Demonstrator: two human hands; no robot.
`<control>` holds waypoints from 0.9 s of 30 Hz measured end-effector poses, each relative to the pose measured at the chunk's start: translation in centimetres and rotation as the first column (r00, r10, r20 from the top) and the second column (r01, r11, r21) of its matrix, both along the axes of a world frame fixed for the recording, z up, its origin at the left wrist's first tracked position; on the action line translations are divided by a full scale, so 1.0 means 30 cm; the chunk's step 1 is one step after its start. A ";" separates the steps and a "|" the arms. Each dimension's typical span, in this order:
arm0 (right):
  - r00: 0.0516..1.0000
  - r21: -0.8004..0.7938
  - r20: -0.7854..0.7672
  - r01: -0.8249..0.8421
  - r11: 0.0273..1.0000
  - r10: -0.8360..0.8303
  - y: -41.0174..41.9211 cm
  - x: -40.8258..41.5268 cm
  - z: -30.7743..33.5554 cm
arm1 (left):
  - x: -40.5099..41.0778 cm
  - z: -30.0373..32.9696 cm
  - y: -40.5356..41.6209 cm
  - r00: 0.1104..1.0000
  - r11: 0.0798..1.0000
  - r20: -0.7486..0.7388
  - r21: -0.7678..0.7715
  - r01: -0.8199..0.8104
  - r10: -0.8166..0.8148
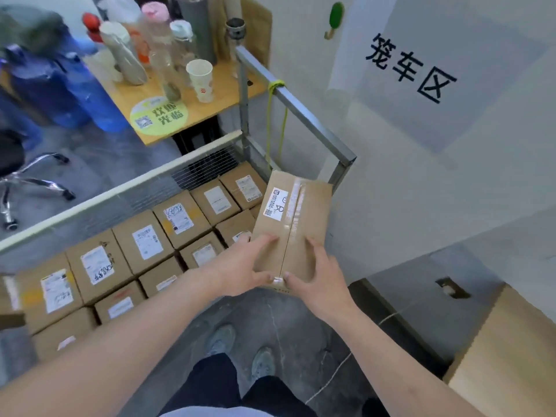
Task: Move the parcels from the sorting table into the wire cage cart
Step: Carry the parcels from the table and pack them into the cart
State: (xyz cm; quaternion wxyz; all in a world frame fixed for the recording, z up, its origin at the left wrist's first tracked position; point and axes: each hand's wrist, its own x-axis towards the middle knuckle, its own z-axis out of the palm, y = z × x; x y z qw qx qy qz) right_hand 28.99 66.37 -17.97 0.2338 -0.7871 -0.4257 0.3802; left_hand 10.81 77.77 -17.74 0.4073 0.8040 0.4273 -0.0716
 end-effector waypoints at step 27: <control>0.770 0.013 -0.096 -0.632 0.775 0.630 0.011 -1.128 -0.006 | -1.201 -0.051 -0.495 0.661 0.670 0.113 -0.085 -0.738 0.742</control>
